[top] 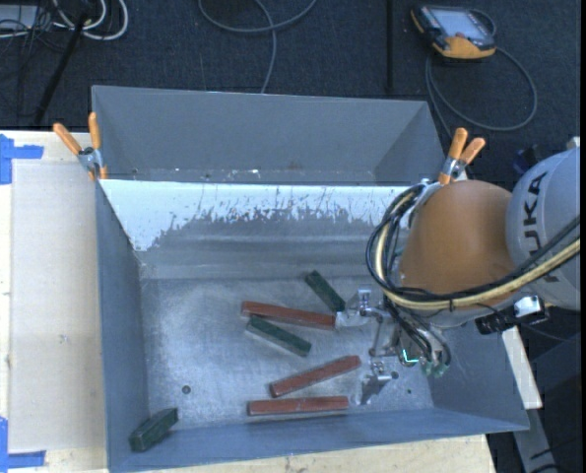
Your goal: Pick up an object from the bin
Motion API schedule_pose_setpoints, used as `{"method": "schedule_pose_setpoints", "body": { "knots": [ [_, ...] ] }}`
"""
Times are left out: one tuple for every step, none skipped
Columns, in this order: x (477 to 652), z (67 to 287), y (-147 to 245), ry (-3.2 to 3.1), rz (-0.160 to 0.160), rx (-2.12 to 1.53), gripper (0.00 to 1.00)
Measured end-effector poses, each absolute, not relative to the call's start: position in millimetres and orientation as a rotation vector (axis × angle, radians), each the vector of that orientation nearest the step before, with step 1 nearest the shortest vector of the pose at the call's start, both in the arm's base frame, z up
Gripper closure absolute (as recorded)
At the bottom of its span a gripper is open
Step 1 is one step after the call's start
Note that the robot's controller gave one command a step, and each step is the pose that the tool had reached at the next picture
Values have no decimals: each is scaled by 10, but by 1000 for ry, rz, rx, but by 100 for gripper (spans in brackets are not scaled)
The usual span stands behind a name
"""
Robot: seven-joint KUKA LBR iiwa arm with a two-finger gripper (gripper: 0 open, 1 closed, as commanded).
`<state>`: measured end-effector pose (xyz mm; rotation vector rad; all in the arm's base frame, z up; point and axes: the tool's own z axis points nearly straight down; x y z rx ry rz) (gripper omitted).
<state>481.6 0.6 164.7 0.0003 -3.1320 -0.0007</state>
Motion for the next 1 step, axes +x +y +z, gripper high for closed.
{"method": "schedule_pose_setpoints", "body": {
  "knots": [
    [4835,1680,6,-3139,-1,0,0]
  ]
}}
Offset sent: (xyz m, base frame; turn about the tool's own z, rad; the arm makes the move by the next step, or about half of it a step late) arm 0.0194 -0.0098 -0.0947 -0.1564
